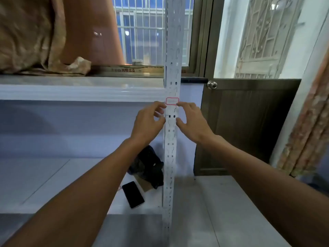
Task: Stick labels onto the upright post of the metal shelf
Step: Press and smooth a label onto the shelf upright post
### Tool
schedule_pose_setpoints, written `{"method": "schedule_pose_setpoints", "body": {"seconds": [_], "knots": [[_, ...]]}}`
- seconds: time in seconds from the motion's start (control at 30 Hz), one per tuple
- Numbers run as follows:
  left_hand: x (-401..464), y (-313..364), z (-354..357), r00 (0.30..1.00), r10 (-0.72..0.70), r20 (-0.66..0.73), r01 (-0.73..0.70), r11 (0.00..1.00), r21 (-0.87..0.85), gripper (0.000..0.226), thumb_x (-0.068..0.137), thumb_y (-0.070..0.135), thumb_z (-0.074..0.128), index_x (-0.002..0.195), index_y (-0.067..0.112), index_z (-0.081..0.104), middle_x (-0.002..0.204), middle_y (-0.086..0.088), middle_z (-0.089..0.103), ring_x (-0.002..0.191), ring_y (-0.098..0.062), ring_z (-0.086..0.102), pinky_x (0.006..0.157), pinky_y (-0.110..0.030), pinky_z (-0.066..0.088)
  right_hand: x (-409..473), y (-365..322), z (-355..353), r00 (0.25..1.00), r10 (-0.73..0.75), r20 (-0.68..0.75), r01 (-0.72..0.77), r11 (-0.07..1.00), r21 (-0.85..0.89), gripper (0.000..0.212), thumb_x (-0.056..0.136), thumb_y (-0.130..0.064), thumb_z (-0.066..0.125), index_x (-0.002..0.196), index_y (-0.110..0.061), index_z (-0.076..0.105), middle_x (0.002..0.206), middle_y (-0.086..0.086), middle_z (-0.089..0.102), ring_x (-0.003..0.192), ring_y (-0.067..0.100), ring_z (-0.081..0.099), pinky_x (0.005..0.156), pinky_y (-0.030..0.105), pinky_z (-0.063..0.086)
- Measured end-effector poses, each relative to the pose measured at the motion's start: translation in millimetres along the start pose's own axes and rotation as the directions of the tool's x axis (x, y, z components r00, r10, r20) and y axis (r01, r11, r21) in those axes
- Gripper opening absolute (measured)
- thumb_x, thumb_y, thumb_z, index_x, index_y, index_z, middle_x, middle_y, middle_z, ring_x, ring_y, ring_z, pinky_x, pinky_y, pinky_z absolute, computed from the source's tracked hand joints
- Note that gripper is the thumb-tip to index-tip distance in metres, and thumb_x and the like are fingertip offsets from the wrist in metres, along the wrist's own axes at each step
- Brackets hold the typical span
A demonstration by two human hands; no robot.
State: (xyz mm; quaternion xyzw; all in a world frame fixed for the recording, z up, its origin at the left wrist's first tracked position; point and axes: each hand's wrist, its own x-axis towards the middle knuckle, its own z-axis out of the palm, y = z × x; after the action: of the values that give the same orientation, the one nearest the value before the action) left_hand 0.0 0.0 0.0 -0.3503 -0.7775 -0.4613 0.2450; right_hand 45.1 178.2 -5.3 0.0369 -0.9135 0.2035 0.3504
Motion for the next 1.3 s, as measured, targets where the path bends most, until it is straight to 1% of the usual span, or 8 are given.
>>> {"method": "schedule_pose_setpoints", "body": {"seconds": [0.17,0.27,0.47,0.63,0.77,1.0,1.1,1.3], "knots": [[25,-20,32,0.996,-0.022,-0.087,0.018,0.999,-0.05,0.022,0.091,0.019,0.066,0.112,0.026,0.064,0.099,0.008,0.068,0.089,-0.01,0.066,0.079,-0.034,0.06,27,15,19,0.983,-0.013,-0.185,0.009,1.0,-0.022,0.042,0.1,-0.032,0.054,0.139,-0.026,0.042,0.131,0.001,0.053,0.116,0.018,0.056,0.089,0.036,0.052],[37,-13,30,0.996,-0.011,-0.093,0.008,0.999,-0.033,0.022,0.092,0.02,0.066,0.113,0.025,0.064,0.103,0.008,0.068,0.091,-0.01,0.065,0.082,-0.035,0.059,36,9,11,0.982,-0.039,-0.183,0.026,0.997,-0.076,0.034,0.101,-0.032,0.053,0.134,-0.023,0.049,0.126,0.001,0.057,0.108,0.018,0.06,0.086,0.039,0.056],[46,8,17,0.996,0.091,0.004,-0.09,0.98,0.177,0.036,0.093,0.02,0.062,0.129,0.021,0.059,0.119,0.001,0.063,0.106,-0.018,0.063,0.086,-0.035,0.054,45,1,-8,0.995,-0.041,-0.088,0.028,0.989,-0.145,0.026,0.1,-0.029,0.057,0.125,-0.021,0.059,0.125,-0.002,0.057,0.109,0.018,0.058,0.091,0.04,0.053],[48,17,20,0.981,0.135,0.138,-0.178,0.908,0.38,0.045,0.093,0.015,0.062,0.137,0.02,0.054,0.131,-0.002,0.053,0.118,-0.022,0.056,0.081,-0.032,0.048,42,3,-7,0.992,0.029,-0.126,-0.032,0.999,-0.025,0.016,0.1,-0.017,0.058,0.114,-0.015,0.064,0.114,0.003,0.064,0.097,0.015,0.061,0.089,0.038,0.055],[49,15,27,0.974,0.194,0.115,-0.225,0.84,0.494,0.043,0.093,0.014,0.062,0.135,0.019,0.055,0.128,-0.005,0.05,0.113,-0.023,0.053,0.073,-0.03,0.038,41,11,-3,0.984,-0.033,-0.172,0.033,0.999,0.002,0.017,0.101,-0.015,0.057,0.115,-0.013,0.067,0.109,0.004,0.068,0.095,0.015,0.064,0.089,0.035,0.057],[66,-24,48,0.881,0.467,-0.077,-0.364,0.772,0.522,0.023,0.082,0.015,0.073,0.105,0.015,0.07,0.098,-0.006,0.065,0.079,-0.022,0.061,0.066,-0.031,0.045,47,28,21,0.929,-0.164,-0.331,0.175,0.985,0.004,0.016,0.1,-0.017,0.061,0.113,-0.01,0.065,0.106,0.0,0.066,0.091,0.007,0.062,0.082,0.018,0.052],[70,-37,52,0.837,0.54,-0.089,-0.427,0.745,0.512,0.026,0.082,0.014,0.073,0.107,0.011,0.071,0.099,-0.007,0.067,0.078,-0.022,0.061,0.065,-0.033,0.05,49,31,25,0.913,-0.19,-0.361,0.21,0.978,0.017,0.015,0.098,-0.012,0.064,0.112,-0.007,0.067,0.105,0.002,0.067,0.092,0.008,0.063,0.084,0.019,0.052],[68,-42,45,0.85,0.526,-0.026,-0.463,0.771,0.437,0.024,0.091,0.012,0.062,0.113,0.009,0.069,0.105,-0.009,0.063,0.086,-0.024,0.061,0.067,-0.033,0.054,48,23,16,0.905,-0.225,-0.36,0.234,0.972,-0.02,0.011,0.096,-0.009,0.066,0.106,-0.006,0.071,0.098,0.005,0.069,0.087,0.012,0.065,0.08,0.021,0.055]]}}
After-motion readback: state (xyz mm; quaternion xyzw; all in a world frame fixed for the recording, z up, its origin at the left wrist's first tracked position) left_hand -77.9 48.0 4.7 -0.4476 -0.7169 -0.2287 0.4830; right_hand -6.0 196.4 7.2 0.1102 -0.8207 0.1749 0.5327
